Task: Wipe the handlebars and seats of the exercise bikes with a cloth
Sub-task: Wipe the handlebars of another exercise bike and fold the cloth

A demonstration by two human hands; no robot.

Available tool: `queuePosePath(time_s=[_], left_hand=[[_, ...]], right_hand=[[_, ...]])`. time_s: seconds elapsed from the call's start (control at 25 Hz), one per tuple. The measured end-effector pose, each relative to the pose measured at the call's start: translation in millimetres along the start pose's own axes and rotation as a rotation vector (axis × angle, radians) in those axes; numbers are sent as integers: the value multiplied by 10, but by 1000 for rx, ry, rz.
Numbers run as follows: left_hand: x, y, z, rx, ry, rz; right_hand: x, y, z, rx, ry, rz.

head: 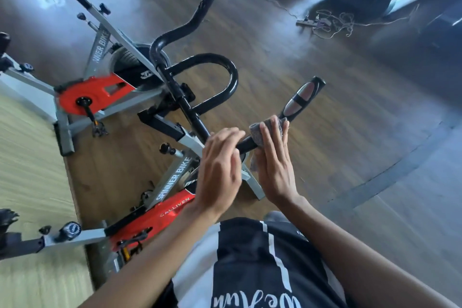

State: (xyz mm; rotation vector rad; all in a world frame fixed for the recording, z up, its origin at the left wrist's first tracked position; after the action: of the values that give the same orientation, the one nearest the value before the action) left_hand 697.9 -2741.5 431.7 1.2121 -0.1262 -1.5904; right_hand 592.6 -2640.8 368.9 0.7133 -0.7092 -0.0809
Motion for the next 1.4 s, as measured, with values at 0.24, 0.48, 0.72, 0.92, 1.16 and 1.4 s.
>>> queuePosePath(time_s=[0.24, 0.48, 0.72, 0.92, 1.16, 1.4], left_hand=[[-572, -490, -65, -6, 25, -102], [-702, -966, 22, -261, 189, -14], [-577, -1354, 101, -306, 243, 361], [-378, -1497, 160, -412, 212, 548], [-254, -1363, 89, -436, 60, 604], [153, -887, -196, -341, -38, 617]], right_hand=[[-23, 361, 43, 279, 125, -386], [-297, 689, 315, 488, 340, -229], [-614, 1010, 813, 182, 374, -118], [-532, 796, 833, 157, 343, -211], [-427, 723, 764, 138, 238, -207], [-230, 521, 597, 119, 122, -150]])
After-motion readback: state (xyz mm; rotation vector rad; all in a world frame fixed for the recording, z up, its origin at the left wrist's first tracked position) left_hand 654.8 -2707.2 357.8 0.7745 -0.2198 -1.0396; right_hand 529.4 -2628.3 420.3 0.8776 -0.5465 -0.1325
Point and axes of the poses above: each hand's wrist, its own z-axis towards the middle knuckle, its own y-axis out of the back of the hand, x = y × z, the point moved 2 cm from there along z, towards the middle knuckle
